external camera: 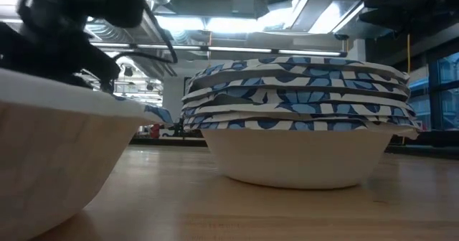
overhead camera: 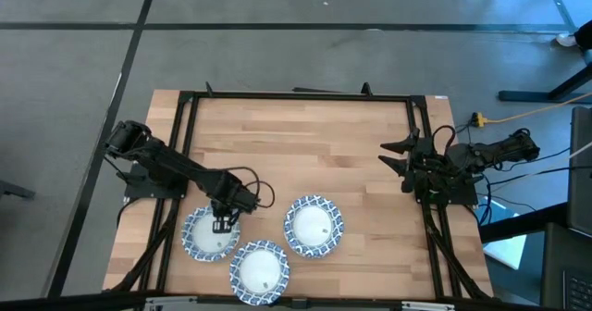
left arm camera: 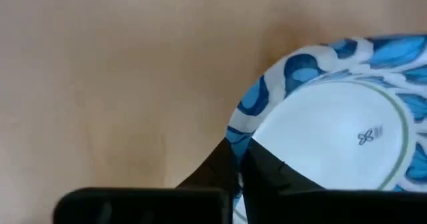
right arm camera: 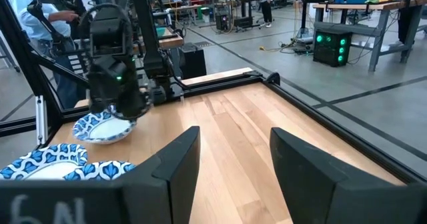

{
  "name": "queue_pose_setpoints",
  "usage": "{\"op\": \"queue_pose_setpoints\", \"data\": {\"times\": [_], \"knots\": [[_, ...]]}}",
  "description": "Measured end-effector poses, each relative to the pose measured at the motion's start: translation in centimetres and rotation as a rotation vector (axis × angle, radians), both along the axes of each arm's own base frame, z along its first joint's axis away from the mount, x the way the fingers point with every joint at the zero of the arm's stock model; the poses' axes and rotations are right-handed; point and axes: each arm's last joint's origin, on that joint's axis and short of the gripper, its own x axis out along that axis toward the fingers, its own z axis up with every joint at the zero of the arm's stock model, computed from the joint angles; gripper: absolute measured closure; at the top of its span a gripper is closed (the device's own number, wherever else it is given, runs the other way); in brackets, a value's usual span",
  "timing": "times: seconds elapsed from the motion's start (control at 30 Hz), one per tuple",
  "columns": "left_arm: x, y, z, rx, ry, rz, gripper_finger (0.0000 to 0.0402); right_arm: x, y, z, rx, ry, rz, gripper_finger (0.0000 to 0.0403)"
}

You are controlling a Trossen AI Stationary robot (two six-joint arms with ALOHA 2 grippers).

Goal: Nest bowls inside each other
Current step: Stack the blue patterned bowl on the blue patterned bowls

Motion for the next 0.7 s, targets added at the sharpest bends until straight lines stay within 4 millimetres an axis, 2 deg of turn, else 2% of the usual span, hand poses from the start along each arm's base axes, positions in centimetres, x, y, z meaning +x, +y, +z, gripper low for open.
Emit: {"op": "queue_pose_setpoints", "data": {"times": [0.17, 0.47, 0.7], "knots": [[0.0, 2.6, 0.1, 0.040, 0.082, 0.188, 0.0398, 0.0, 0.0, 0.0, 0.000, 0.002, 0.000, 0.0221], [1.0, 7.3, 0.6, -0.121, 0.062, 0.474, 0.0400, 0.0, 0.0, -0.1, 0.001, 0.005, 0.001, 0.0221], [1.0, 10.7, 4.1, -0.135, -0.153, 0.623, 0.0401, 0.0, 0.0, -0.2, 0.004, 0.012, 0.001, 0.0221]]}}
